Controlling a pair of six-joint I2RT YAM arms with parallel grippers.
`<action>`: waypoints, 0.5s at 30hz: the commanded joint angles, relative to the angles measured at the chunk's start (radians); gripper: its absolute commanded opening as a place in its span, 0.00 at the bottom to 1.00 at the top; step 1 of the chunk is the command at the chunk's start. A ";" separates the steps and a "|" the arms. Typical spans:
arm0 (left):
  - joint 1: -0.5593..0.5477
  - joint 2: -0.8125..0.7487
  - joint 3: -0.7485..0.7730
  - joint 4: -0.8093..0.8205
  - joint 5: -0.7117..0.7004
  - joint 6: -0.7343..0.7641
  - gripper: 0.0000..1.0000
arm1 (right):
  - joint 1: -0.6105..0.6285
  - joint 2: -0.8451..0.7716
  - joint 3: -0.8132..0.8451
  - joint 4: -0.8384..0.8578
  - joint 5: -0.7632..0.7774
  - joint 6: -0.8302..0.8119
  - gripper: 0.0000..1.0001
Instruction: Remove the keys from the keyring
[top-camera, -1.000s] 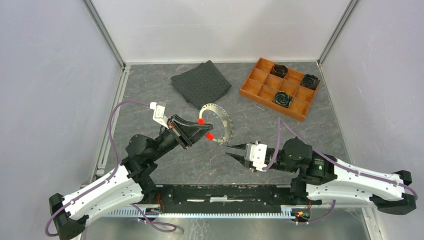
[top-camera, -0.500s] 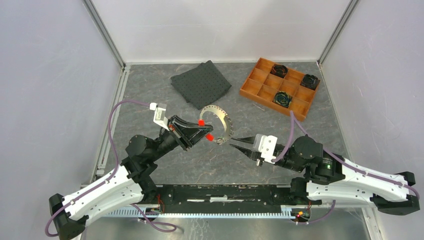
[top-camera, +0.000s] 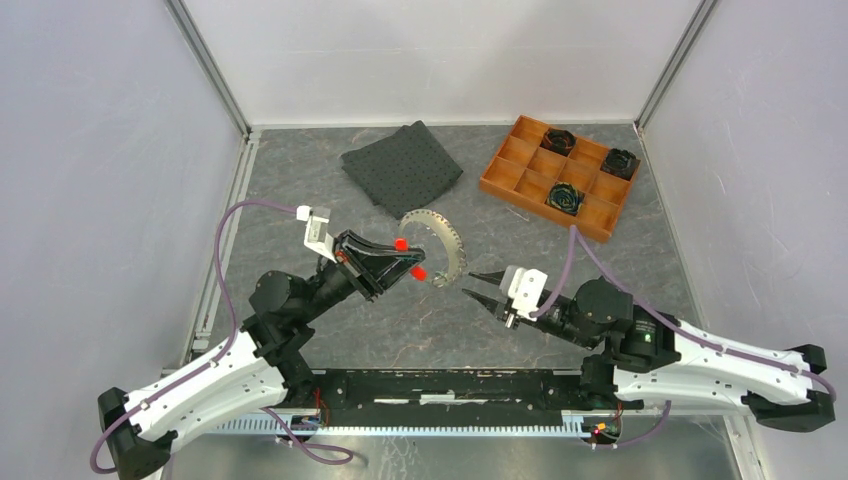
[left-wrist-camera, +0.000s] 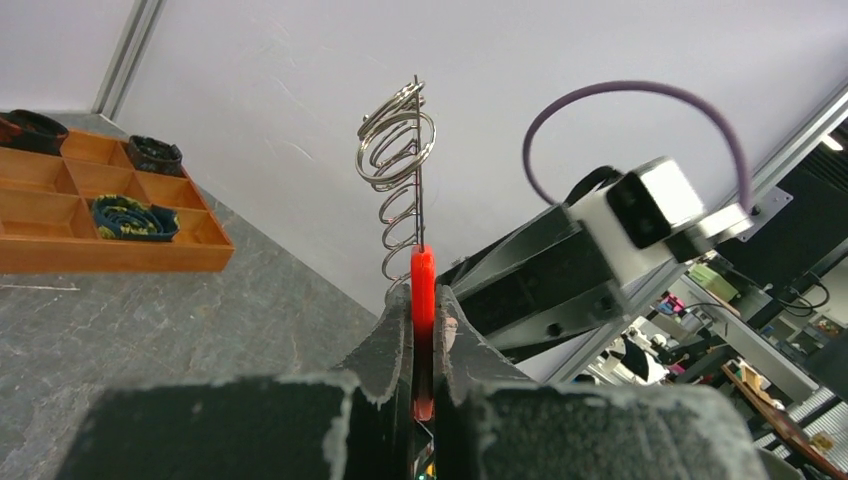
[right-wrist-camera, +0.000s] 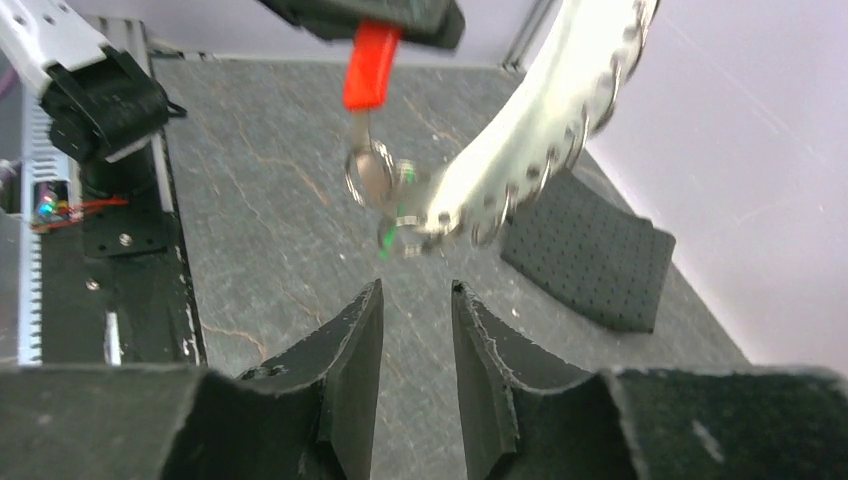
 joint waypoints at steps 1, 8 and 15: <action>0.002 -0.007 0.028 0.107 0.015 0.006 0.02 | 0.001 -0.043 -0.099 0.127 0.117 0.079 0.41; 0.001 0.020 -0.029 0.328 -0.023 -0.134 0.02 | 0.001 -0.164 -0.391 0.570 0.095 0.167 0.58; 0.002 0.089 -0.038 0.546 0.034 -0.184 0.02 | -0.001 -0.157 -0.457 0.868 0.074 0.170 0.51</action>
